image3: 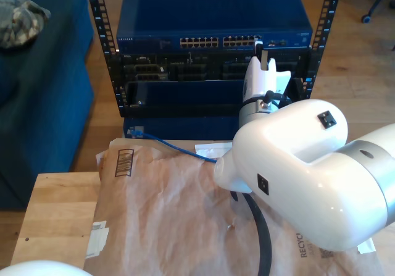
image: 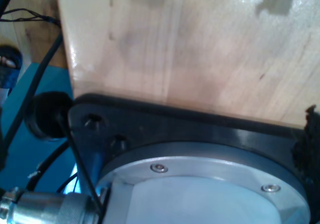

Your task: Grab the cable and plug it in

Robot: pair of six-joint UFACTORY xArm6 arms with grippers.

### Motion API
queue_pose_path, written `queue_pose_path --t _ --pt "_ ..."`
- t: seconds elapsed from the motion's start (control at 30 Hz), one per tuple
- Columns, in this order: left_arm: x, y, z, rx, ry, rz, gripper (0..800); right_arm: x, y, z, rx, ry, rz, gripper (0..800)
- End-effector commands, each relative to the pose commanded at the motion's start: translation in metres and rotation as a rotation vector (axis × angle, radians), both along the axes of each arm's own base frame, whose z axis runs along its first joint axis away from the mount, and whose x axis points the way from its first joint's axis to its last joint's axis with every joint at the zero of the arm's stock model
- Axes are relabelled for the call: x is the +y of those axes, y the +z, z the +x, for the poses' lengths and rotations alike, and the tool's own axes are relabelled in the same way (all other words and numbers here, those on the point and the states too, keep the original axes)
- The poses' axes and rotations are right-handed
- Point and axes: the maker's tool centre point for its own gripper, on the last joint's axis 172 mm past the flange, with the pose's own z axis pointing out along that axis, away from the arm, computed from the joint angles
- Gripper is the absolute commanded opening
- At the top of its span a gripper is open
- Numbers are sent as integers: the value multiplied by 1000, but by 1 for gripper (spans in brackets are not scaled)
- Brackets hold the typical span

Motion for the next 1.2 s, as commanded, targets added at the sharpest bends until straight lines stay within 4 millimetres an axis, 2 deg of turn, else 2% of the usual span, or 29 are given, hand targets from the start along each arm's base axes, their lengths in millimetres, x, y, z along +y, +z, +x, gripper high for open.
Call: queue_pose_path --t 0.53,1.2 --pt "0 0 0 0 0 0 800 -14 -1 2 6 -24 -30 0" --pt "-1 0 0 0 0 -2 800 -9 1 -1 6 -15 -31 0"
